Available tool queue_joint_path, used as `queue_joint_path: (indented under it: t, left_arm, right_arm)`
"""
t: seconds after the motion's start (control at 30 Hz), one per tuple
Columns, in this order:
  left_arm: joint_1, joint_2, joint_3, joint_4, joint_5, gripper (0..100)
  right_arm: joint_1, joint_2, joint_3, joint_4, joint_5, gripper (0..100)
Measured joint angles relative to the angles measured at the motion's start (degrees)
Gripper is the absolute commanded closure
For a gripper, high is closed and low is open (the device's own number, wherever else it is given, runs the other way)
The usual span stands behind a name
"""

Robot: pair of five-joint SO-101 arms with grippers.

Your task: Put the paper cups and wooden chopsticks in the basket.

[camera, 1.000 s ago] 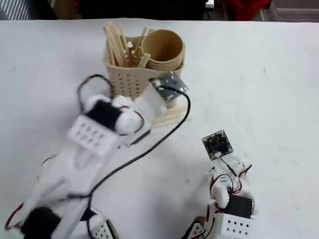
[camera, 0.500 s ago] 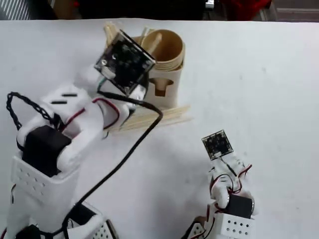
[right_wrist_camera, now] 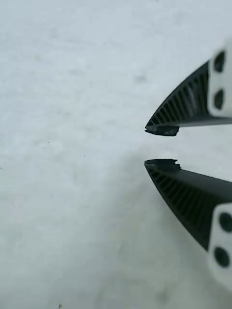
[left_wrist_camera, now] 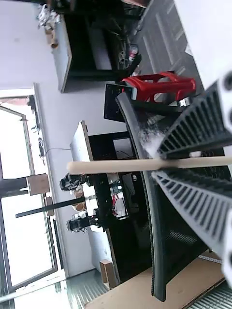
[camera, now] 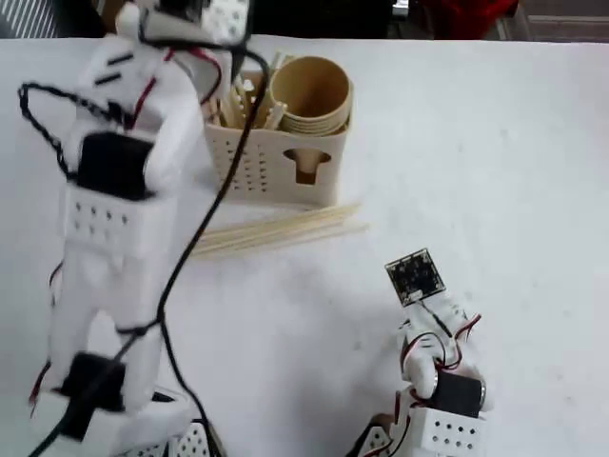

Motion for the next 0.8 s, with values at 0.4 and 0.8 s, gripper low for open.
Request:
queue_joint_path:
  t: [0.4, 0.8]
  left_arm:
    - [-1.32, 16.35, -4.66, 1.41, 2.37, 98]
    - [-2.11, 17.76, -4.66, 10.55, 2.37, 97]
  right_arm:
    - [0.0, 0.0, 0.0, 0.0, 0.0, 90.0]
    - [0.0, 0.0, 0.0, 0.0, 0.0, 90.0]
